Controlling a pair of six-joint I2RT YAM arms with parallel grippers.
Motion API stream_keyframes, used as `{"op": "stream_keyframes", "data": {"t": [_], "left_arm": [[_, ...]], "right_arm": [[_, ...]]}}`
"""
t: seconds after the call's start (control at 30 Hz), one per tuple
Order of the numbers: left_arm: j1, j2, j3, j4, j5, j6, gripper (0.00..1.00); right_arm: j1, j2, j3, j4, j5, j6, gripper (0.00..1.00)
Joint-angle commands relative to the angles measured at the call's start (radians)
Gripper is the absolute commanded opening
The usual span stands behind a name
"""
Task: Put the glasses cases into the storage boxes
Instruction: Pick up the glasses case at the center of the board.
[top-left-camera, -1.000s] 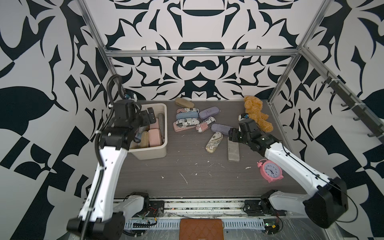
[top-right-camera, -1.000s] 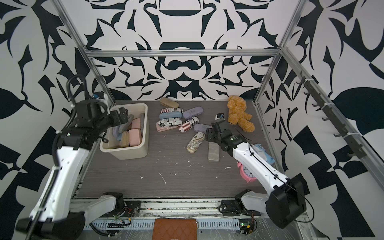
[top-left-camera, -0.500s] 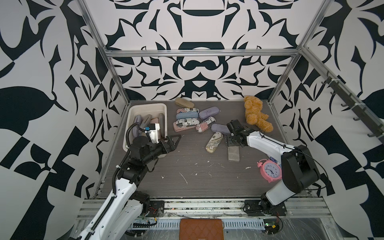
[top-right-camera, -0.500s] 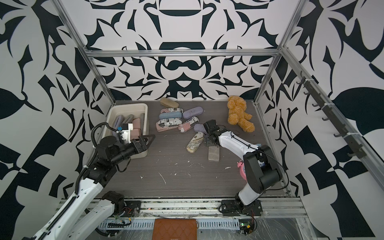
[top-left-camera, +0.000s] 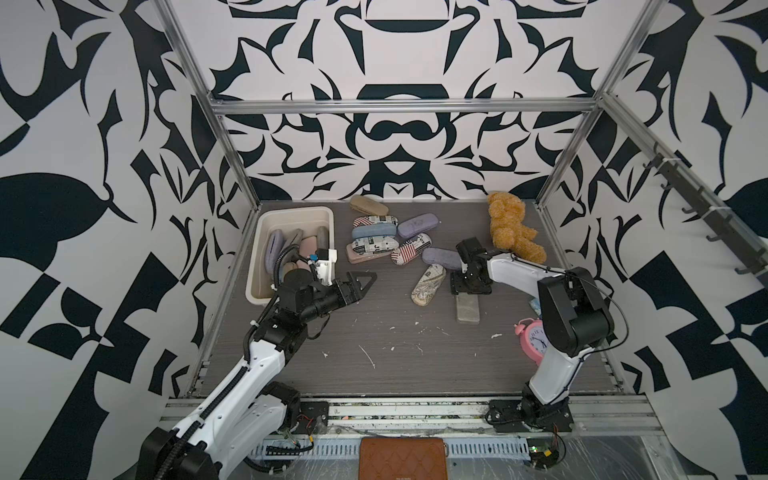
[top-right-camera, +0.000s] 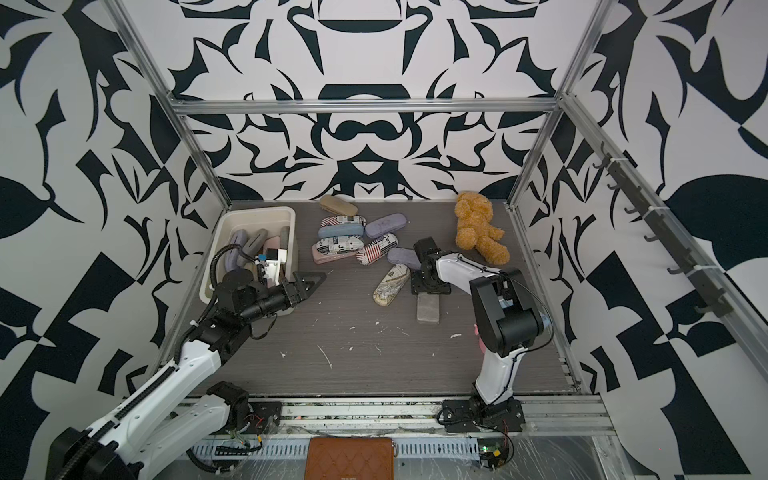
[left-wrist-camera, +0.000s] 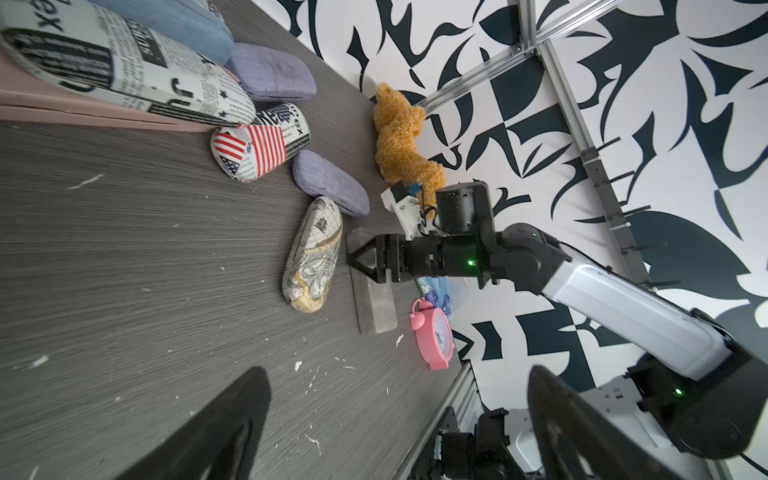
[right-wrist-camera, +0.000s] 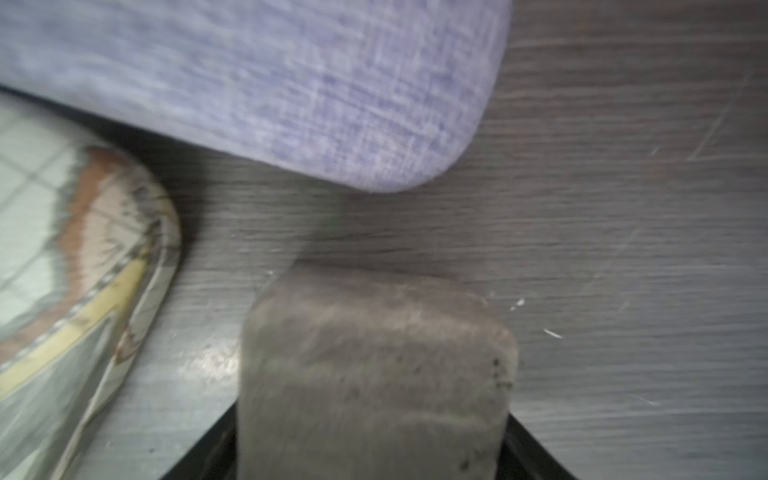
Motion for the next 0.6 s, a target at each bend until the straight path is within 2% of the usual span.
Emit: {"op": "stream_keyframes", "data": {"t": [0.0, 0.07, 0.13, 0.33, 0.47, 0.57], "left_arm": [[-0.051, 0.015, 0.032, 0.042, 0.026, 0.033, 1.0], [-0.089, 0.04, 0.052, 0.017, 0.008, 0.069, 0.98], [-0.134, 0.075, 0.069, 0.004, -0.002, 0.101, 0.96], [-0.332, 0.22, 0.135, -0.017, -0.085, 0.232, 0.94], [-0.47, 0.368, 0.202, -0.024, -0.178, 0.318, 0.96], [-0.522, 0.498, 0.264, -0.009, -0.204, 0.334, 0.97]], "right_arm": [[-0.003, -0.012, 0.014, 0.001, -0.01, 0.037, 0.65], [-0.003, -0.031, 0.006, 0.005, -0.007, 0.052, 0.55], [-0.003, -0.066, 0.001, 0.007, 0.006, 0.065, 0.5], [0.007, -0.233, -0.032, 0.015, 0.023, 0.129, 0.49], [0.06, -0.337, -0.038, 0.009, 0.031, 0.182, 0.47], [0.122, -0.393, -0.027, -0.004, 0.032, 0.221, 0.47]]}}
